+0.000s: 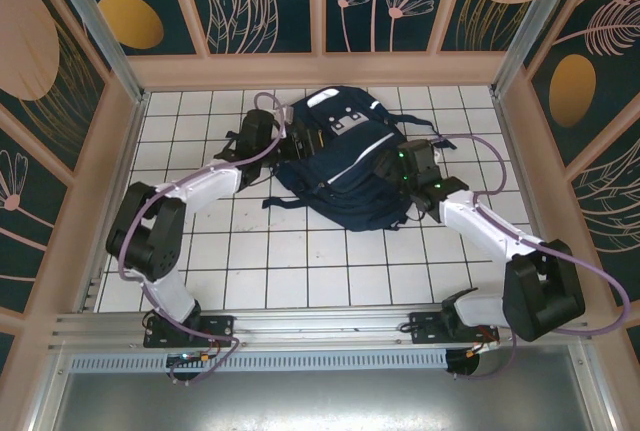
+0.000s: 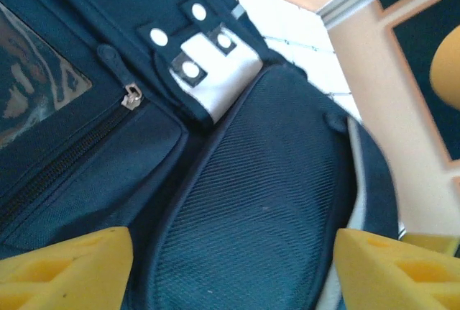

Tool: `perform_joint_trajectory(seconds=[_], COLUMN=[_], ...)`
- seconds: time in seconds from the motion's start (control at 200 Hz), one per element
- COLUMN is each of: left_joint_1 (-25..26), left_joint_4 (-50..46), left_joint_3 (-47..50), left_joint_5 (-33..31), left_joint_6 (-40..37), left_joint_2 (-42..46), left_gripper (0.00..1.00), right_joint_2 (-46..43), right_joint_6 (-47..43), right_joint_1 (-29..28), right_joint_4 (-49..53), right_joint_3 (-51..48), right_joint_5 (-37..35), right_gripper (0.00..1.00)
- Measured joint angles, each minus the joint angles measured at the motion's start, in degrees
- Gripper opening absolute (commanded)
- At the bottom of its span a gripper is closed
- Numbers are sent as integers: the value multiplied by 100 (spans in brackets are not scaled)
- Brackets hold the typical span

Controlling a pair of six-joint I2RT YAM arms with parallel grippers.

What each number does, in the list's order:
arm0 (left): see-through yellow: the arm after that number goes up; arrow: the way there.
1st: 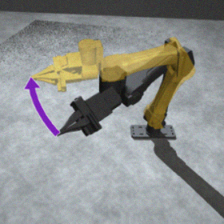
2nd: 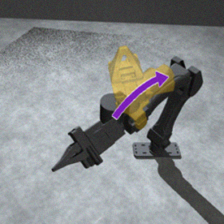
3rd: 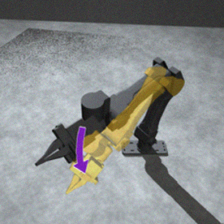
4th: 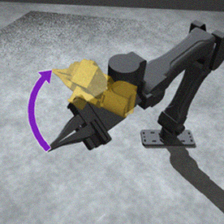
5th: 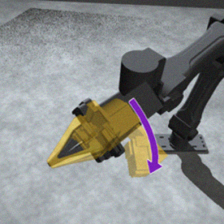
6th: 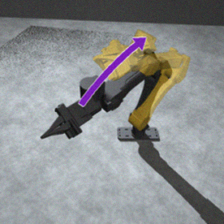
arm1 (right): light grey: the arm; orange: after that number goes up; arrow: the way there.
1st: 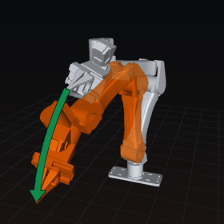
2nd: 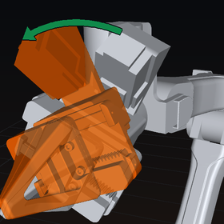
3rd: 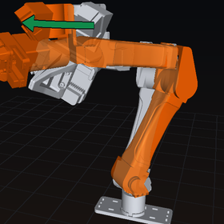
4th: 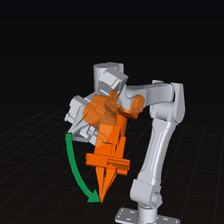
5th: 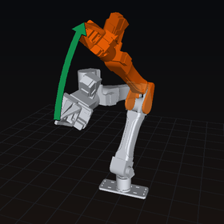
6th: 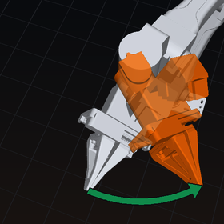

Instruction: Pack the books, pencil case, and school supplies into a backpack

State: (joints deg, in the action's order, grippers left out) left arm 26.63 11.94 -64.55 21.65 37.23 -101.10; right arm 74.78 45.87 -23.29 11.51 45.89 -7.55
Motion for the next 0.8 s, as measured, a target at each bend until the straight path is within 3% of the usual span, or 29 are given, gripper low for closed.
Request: perform_joint_trajectory(seconds=[0.115,0.28,0.47,0.57,0.801], left_joint_1=[-2,-7,-59,-57,28], left_joint_4=[-17,20,542,686,1309], left_joint_3=[-72,-63,234,350,761], left_joint_5=[337,776,1147,1252,1279], left_joint_6=[-87,-92,173,310,748], left_joint_2=[-411,-750,-763,-763,-750], left_gripper=[59,51,23,0,0], right_joint_2=[7,240,883,1274,2094], right_joint_6=[59,48,-144,-339,-815], right_joint_1=[339,391,411,446,487], right_joint_4=[-326,-831,-1259,-1261,-1036], right_joint_3=[-385,-555,-345,17,1095], right_joint_5=[208,439,564,549,345], right_gripper=[88,83,74,72,75])
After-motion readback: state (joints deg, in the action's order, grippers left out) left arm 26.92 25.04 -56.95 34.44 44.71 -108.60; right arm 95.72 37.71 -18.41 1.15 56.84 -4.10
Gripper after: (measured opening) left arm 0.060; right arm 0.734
